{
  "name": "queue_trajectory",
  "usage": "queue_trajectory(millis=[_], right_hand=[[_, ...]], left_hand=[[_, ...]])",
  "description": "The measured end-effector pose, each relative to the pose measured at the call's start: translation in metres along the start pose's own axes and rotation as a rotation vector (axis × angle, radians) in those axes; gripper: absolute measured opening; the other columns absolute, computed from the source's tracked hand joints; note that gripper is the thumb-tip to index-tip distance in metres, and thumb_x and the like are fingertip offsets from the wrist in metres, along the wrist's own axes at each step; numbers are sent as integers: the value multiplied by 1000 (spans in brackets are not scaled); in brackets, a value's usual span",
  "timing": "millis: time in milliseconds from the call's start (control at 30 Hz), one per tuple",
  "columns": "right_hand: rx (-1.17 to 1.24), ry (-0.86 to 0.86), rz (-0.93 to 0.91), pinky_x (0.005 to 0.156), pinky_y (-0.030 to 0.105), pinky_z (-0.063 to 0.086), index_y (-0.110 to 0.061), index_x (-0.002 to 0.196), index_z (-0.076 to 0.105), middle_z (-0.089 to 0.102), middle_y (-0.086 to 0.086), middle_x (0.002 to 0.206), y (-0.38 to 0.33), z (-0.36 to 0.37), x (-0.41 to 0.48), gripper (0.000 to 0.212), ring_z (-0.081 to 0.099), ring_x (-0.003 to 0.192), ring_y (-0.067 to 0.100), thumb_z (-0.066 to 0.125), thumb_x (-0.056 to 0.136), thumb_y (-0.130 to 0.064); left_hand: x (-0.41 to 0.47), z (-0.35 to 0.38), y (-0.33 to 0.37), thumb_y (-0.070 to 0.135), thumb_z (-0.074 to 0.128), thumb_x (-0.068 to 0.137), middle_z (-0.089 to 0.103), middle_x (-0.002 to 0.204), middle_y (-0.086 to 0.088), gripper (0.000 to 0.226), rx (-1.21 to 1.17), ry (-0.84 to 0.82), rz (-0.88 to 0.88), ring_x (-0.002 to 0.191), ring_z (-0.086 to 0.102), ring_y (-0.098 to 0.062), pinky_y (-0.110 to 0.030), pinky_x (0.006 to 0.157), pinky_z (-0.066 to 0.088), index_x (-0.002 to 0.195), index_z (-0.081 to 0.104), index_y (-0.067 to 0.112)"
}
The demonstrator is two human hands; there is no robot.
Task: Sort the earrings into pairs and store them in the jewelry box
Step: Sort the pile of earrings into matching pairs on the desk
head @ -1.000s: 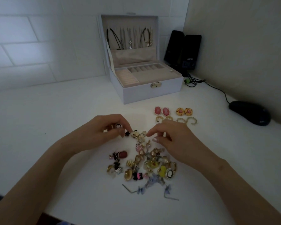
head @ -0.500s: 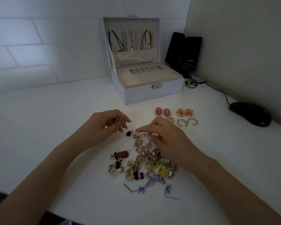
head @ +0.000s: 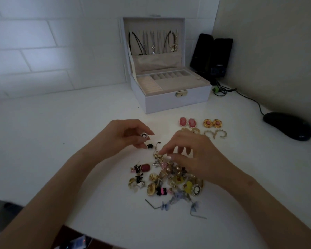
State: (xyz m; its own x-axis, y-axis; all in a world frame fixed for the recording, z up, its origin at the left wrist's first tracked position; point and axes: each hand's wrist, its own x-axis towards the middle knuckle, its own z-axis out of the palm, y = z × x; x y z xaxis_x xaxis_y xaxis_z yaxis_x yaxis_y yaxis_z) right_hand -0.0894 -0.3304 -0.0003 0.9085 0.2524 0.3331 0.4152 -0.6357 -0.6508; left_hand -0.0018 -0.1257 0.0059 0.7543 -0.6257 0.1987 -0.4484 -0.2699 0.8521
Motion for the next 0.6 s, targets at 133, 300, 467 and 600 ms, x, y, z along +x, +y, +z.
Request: queue_trajectory(millis=[133,300,467,600], right_hand=[[-4,-190,7,73,17,39,-33,90,73,58,-15,81,-3,-2,-4,15,51,82,6,70,81,-21],[-4,-271,27,77,29,45,-31,83,74,58,-11,82,-6,-3,-7,13,52,85,9,64,78,-25],[-7,-268,-56,74,17,39,-37,97,70,53,-11,83,-10,1,-7,28,48,84,6,52,80,-25],[-32,-307,-113,72,19,39,-31,95,74,52,-10,87,-9,1,-8,36,46,86,7,48,82,-9]], left_hand=[[1,-1,1,-3,62,81,58,83,-9,19,-35,42,14,74,71,-19,-25,69,57,94,68,8],[-1,-4,2,5,59,84,59,86,6,16,-11,-74,61,76,68,-17,-24,74,55,98,67,8],[-1,-4,0,17,59,83,62,94,-4,16,11,-144,39,74,66,-17,-25,73,54,98,64,17],[-2,-5,-1,12,56,84,61,85,9,10,37,-162,36,72,64,-10,-19,72,50,88,65,14]])
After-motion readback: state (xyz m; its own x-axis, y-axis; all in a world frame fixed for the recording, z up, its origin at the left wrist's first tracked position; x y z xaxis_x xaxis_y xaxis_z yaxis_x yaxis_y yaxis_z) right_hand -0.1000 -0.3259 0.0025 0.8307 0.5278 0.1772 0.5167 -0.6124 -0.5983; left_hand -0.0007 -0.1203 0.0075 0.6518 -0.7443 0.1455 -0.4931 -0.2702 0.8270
